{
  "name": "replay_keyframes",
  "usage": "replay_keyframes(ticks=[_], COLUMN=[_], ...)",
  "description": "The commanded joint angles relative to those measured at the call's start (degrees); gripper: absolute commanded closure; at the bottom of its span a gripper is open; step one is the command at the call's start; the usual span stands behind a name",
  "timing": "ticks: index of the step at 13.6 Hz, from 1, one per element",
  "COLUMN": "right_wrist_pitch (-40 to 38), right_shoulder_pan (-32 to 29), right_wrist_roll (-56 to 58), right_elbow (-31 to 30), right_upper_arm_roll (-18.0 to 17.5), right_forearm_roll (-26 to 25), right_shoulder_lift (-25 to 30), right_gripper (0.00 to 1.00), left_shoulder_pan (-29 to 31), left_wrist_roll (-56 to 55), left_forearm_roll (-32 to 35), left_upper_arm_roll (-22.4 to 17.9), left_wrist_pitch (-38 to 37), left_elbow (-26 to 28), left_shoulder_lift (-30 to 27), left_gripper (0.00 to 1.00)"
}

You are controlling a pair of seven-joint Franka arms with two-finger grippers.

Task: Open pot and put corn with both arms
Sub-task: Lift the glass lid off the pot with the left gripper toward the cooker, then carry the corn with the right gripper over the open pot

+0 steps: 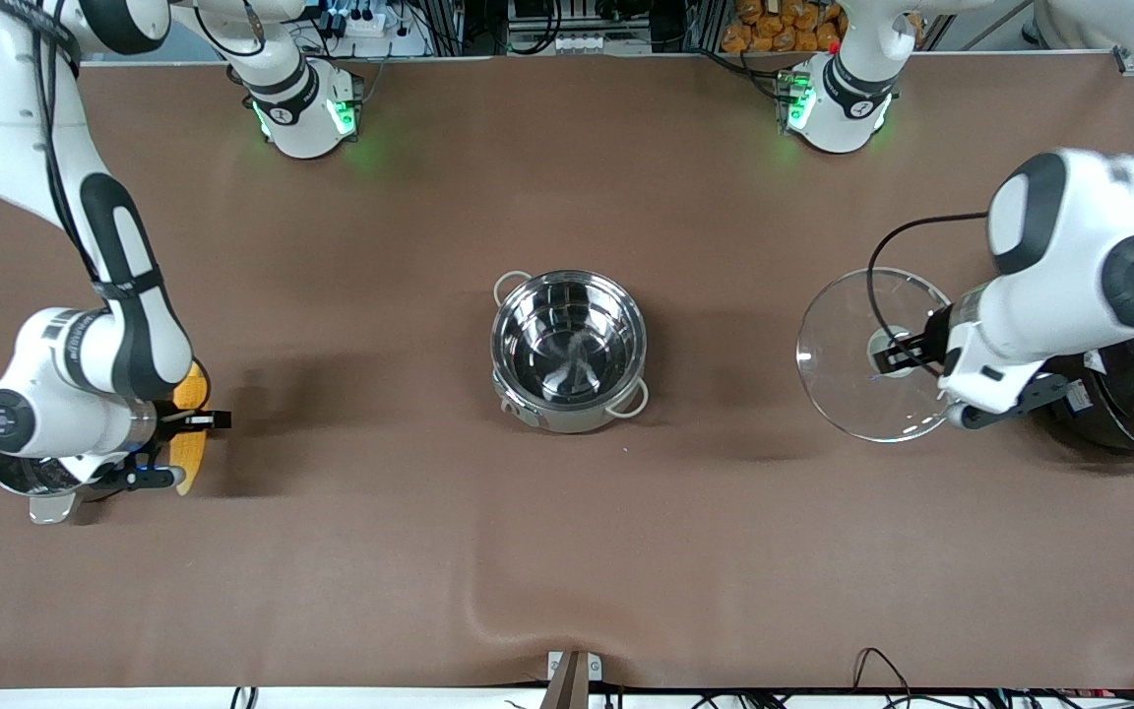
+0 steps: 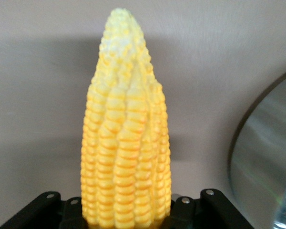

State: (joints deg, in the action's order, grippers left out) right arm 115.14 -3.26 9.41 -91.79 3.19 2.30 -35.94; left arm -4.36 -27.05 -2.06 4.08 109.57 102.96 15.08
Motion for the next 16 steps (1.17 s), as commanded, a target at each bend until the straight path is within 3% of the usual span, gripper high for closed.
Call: replay_keyframes(ticks=[1, 4, 7, 10, 16], right_wrist_pitch=[-7.01, -15.71, -18.2, -18.12, -9.08], right_shoulder_pan=[1.58, 6.22, 12.21, 18.52, 40.58], right_wrist_roll=[0.44, 0.0, 0.78, 1.32, -1.5], right_elbow=[4.85, 12.41, 16.2, 16.47, 17.53], right_upper_arm_roll=[-0.21, -0.29, -0.55, -6.08, -6.09], right_forearm_roll=[0.86, 0.86, 0.95, -0.97, -23.28], right_shoulder_lift=[2.8, 2.9, 2.98, 2.72, -0.78], right_gripper=[1.0, 1.0, 1.0, 1.0, 1.0], left_shoulder_pan=[1.37, 6.2, 8.49, 9.73, 9.73], left_wrist_roll=[1.55, 8.56, 11.66, 12.1, 12.02], left_forearm_roll=[2.75, 5.4, 5.4, 5.4, 4.61], left_upper_arm_roll=[0.49, 0.66, 0.66, 0.84, 3.47], left_wrist_pitch=[10.27, 22.24, 32.43, 37.73, 39.14], left_elbow=[11.18, 18.05, 24.2, 26.5, 26.07], left_shoulder_lift=[-4.09, -3.13, -2.07, 0.29, 3.29], left_gripper=[1.0, 1.0, 1.0, 1.0, 1.0])
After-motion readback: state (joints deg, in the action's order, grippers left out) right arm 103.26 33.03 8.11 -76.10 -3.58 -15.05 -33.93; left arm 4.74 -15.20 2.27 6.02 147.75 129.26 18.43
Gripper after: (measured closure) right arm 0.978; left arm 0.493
